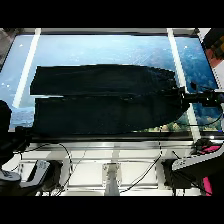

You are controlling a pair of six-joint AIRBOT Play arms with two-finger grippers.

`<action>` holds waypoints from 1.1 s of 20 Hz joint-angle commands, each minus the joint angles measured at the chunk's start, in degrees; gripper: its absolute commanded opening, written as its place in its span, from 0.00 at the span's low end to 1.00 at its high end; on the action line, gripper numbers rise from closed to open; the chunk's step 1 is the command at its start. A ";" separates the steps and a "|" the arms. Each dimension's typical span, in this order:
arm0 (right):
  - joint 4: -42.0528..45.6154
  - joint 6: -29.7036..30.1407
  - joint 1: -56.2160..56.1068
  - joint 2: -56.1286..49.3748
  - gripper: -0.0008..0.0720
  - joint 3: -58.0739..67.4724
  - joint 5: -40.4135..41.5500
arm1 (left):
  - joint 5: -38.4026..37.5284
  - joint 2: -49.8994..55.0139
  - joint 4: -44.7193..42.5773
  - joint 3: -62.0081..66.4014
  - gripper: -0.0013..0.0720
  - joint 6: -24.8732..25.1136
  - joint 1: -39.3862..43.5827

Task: Fold the clothes and pants, and hang the long-sleeved shirts on hangers.

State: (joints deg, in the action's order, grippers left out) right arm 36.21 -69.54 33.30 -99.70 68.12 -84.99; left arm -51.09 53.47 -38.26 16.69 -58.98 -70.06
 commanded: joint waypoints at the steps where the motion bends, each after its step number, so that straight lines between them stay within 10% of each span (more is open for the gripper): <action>1: 0.02 -0.02 -0.02 0.02 0.78 -0.02 0.24 | 2.73 4.11 9.35 0.02 0.57 5.16 2.99; 3: 0.02 -0.02 -0.02 0.00 0.78 -0.02 0.15 | 4.11 7.37 10.99 0.04 0.56 5.46 7.69; 8: 0.02 -0.02 -0.02 0.04 0.75 0.11 -0.70 | 5.49 8.66 18.67 1.36 0.04 6.95 11.63; 10: 0.02 0.00 0.07 0.04 0.12 0.11 -1.77 | 1.62 7.67 19.47 3.67 0.04 9.44 11.78; 11: -0.07 -0.17 0.28 0.04 0.04 0.28 -1.97 | -0.11 6.40 19.47 4.63 0.04 9.55 11.82; 22: 10.34 2.64 25.79 15.82 0.08 -13.53 1.92 | -2.21 -5.25 19.23 5.20 0.04 9.53 12.24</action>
State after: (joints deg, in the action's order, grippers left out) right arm 44.40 -68.10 51.55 -87.70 61.56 -83.31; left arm -52.56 49.21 -19.18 21.80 -49.54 -57.87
